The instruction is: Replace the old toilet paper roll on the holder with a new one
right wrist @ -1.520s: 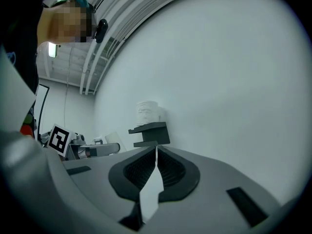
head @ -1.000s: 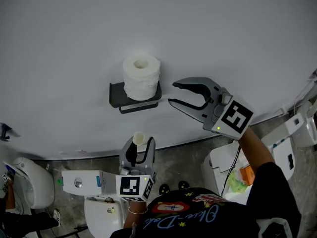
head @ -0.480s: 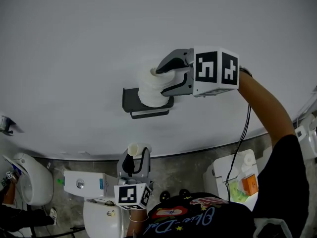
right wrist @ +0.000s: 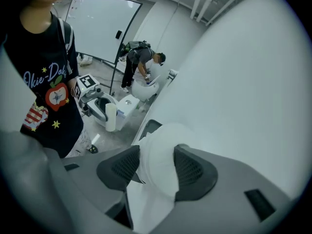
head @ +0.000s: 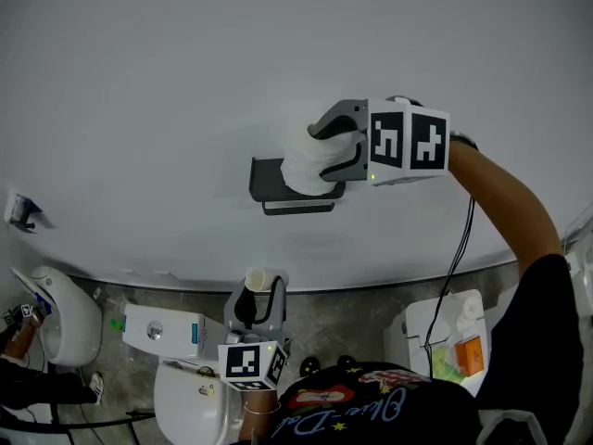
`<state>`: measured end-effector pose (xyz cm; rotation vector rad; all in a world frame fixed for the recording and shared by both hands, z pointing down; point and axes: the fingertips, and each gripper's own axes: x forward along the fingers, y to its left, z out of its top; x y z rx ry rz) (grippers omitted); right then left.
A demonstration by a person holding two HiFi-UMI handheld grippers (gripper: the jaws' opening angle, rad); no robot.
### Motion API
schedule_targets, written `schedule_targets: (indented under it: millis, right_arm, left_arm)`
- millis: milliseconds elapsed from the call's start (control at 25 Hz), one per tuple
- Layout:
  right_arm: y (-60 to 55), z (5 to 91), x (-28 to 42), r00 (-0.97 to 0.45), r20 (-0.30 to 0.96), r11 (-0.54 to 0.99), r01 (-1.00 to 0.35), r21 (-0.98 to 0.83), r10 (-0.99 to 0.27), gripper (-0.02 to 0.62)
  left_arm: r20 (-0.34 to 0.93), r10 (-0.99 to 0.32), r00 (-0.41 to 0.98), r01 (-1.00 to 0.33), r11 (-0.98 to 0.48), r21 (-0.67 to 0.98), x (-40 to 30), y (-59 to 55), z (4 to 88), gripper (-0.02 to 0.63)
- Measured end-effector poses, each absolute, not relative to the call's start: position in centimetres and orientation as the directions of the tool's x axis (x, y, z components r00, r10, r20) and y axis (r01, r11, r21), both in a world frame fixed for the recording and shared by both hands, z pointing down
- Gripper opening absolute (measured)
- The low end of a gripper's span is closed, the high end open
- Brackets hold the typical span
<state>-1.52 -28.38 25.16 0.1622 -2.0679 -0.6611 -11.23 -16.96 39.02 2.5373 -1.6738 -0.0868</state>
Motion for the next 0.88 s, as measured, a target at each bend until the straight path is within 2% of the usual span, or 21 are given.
schedule_targets:
  millis: [280, 400, 520, 600, 680, 880]
  right_arm:
    - [-27.6, 23.8, 0.6, -0.725, 0.564, 0.857, -0.070, 0.511, -0.395, 0.212]
    - [-26.0, 22.2, 2.0, -0.842, 0.392, 0.886, -0.194, 0.422, -0.371, 0.212]
    - [-23.7, 20.3, 4.6, -0.931, 0.138, 0.920, -0.295, 0.257, -0.337, 0.210]
    - [-22.4, 20.1, 7.0, -0.937, -0.016, 0.924, -0.347, 0.162, -0.349, 0.210]
    - [-21.5, 21.1, 9.2, -0.911, -0.114, 0.907, -0.407, 0.107, -0.396, 0.210]
    - [-21.0, 27.4, 11.9, -0.825, -0.237, 0.857, -0.510, -0.081, -0.513, 0.210]
  left_arm:
    - [0.017, -0.911, 0.412, -0.906, -0.408, 0.109, -10.4, -16.7, 39.0, 0.179]
    - [0.025, -0.906, 0.422, -0.903, -0.418, 0.097, -9.9, -16.7, 39.0, 0.179]
    - [0.033, -0.904, 0.427, -0.902, -0.423, 0.083, -9.5, -17.0, 39.1, 0.179]
    - [0.042, -0.902, 0.429, -0.902, -0.426, 0.070, -9.3, -17.2, 39.3, 0.179]
    - [0.051, -0.901, 0.430, -0.902, -0.427, 0.059, -9.2, -17.4, 39.3, 0.179]
    - [0.071, -0.901, 0.427, -0.904, -0.425, 0.038, -8.9, -17.6, 39.3, 0.179]
